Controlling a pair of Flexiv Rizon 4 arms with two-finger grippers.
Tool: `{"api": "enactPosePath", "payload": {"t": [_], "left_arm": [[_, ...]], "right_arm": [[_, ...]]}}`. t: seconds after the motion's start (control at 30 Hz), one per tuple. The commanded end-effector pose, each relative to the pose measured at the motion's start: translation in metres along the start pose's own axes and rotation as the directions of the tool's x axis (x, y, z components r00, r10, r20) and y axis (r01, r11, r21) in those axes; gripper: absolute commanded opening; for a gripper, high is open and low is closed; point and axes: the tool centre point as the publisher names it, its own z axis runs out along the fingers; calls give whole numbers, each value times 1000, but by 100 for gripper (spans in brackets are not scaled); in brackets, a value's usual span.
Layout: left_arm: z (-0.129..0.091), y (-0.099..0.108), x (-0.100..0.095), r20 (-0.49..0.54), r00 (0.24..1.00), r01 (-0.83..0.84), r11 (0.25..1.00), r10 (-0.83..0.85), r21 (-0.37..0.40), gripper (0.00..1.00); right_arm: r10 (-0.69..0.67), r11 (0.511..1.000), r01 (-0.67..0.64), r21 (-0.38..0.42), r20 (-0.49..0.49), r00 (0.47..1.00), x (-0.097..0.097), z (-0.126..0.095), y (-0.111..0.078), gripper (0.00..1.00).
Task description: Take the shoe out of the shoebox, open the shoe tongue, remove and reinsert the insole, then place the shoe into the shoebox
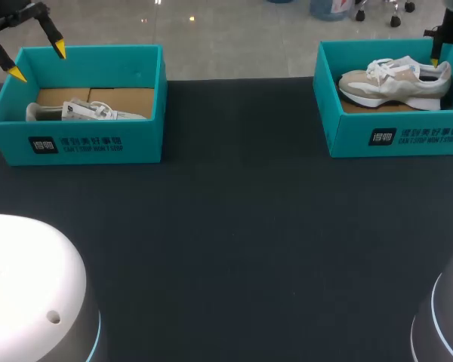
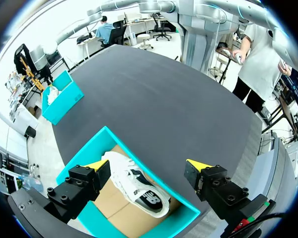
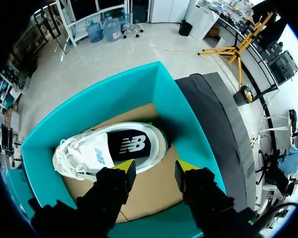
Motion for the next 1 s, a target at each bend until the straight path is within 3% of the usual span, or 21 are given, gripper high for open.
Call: {"api": "enactPosePath", "payload": {"t": [0.03, 0.3, 1.0], "left_arm": [[-1, 0, 0, -2, 1000, -1, 1000, 1, 0, 100], [-1, 0, 0, -2, 1000, -1, 1000, 1, 0, 100], [-1, 0, 0, -2, 1000, -1, 1000, 1, 0, 100]], "right_arm": [[3, 999, -3, 47, 13, 1000, 2, 11, 15, 49], [1, 998, -3, 68, 35, 999, 0, 28, 23, 49], [-4, 994, -4, 111, 68, 998, -8, 65, 17, 49]]}}
